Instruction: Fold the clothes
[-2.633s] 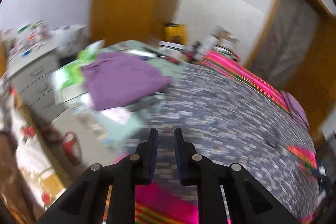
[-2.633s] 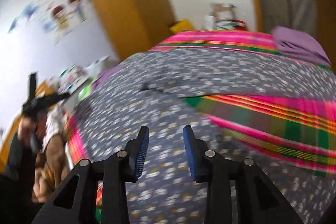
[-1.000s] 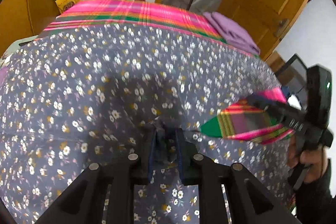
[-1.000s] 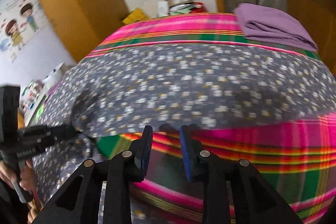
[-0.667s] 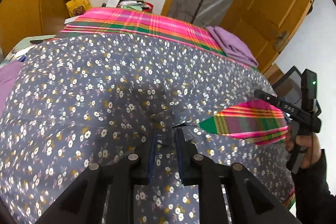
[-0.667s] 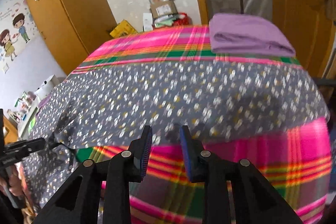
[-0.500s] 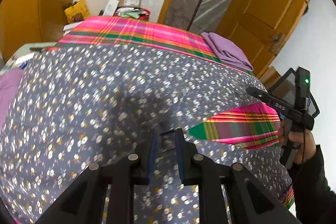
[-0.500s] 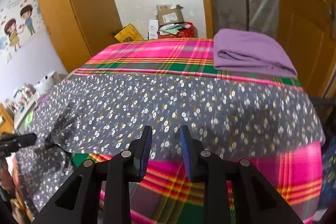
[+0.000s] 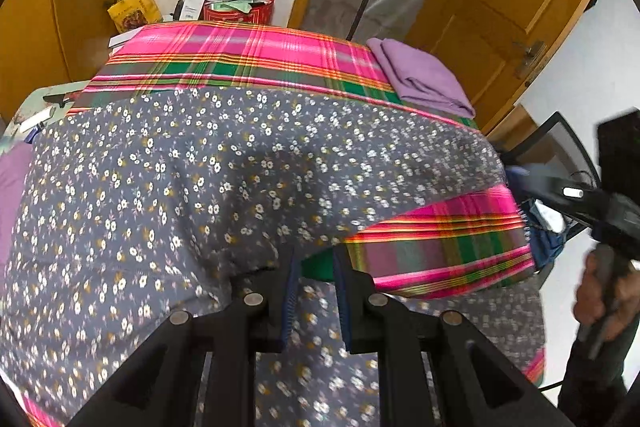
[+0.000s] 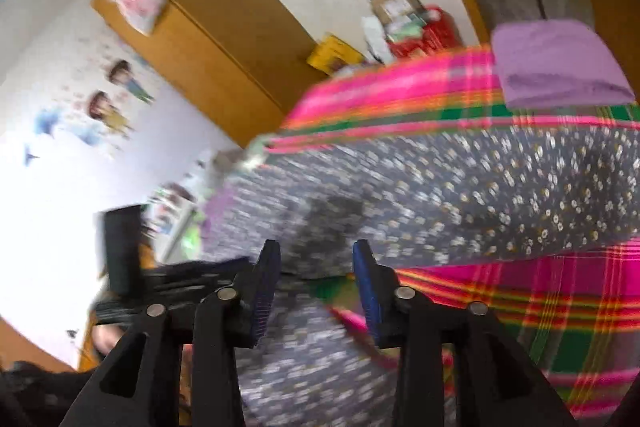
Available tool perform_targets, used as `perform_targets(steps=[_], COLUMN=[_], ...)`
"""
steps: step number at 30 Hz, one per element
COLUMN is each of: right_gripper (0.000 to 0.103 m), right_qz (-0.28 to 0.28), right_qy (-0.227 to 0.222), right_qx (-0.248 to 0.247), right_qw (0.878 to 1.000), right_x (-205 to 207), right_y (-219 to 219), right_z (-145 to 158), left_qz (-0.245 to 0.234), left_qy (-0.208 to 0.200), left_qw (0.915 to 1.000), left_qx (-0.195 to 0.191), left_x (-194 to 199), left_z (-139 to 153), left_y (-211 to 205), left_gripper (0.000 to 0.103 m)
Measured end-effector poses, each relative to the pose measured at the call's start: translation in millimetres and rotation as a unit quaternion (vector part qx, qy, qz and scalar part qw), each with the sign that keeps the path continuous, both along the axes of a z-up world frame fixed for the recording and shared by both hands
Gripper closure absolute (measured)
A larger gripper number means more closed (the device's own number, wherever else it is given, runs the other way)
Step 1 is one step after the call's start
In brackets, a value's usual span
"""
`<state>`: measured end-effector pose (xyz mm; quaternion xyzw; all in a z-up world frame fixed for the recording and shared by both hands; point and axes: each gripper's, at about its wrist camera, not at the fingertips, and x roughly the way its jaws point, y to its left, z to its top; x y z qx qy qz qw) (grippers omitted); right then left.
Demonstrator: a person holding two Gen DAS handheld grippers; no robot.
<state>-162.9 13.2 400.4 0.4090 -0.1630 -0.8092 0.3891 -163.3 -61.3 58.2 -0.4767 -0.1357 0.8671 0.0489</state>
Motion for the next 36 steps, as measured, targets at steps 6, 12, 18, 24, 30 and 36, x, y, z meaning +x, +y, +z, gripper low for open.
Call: perform_targets(steps=[6,12,18,24,30,36], right_gripper=[0.063,0.063,0.063,0.063,0.063,0.063], right_qz=[-0.046,-0.082,-0.090,-0.097,-0.074,-0.049], right_qy=[0.072,0.135,0.198,0.251,0.259,0.184], right_qx=[0.003,0.023,0.040,0.057,0.117,0.198], right_qw=[0.996,0.987,0.975,0.961,0.956,0.961], right_x=[21,31,33,11,-44,-129], right_y=[33,53,57,61,57,58], right_z=[56,95,113,106,60,-21], left_qz=[0.013,0.015,0.000,-0.004,-0.001,-0.016], left_qy=[0.039,0.077,0.087,0.070,0.034,-0.009], left_qw=[0.9986,0.9950,0.9933,0.9927,0.9929,0.9936], left_qx=[-0.034,-0.063,-0.076,-0.098,-0.114,-0.111], left_x=[11,8,-12,-43,-75,-97], left_z=[39,71,75,52,3,-37], left_y=[11,28,49,61,59,47], left_gripper=[0.086,0.086,0.086,0.086,0.086,0.086])
